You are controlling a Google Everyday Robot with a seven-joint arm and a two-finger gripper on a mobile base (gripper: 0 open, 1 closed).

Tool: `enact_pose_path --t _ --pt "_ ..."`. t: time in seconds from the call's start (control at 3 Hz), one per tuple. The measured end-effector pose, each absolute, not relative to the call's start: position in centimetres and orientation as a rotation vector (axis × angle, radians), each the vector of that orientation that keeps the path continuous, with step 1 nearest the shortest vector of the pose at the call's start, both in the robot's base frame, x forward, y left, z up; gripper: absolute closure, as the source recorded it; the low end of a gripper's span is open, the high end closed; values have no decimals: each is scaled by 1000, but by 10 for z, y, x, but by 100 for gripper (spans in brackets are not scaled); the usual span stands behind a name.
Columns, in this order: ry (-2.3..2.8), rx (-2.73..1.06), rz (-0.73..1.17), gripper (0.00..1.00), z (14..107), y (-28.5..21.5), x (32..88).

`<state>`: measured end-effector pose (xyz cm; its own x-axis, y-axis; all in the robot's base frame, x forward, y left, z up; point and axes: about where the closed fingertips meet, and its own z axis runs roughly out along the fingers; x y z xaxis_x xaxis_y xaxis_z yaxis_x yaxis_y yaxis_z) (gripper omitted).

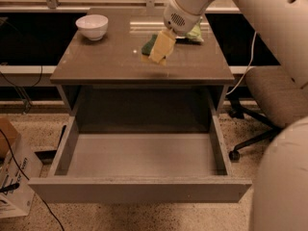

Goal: Place sponge into top drawer

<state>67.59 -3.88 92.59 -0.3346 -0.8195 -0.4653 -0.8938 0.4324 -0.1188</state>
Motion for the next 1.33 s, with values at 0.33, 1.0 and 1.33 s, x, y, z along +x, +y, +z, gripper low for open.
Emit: enact_pose_path --t 0.33,1.0,1.33 --pt "2282 -1435 277 100 914 -39 621" --pt "2441 -1444 386 100 824 -42 539" --pt "2491 -1405 397 100 770 -49 531"
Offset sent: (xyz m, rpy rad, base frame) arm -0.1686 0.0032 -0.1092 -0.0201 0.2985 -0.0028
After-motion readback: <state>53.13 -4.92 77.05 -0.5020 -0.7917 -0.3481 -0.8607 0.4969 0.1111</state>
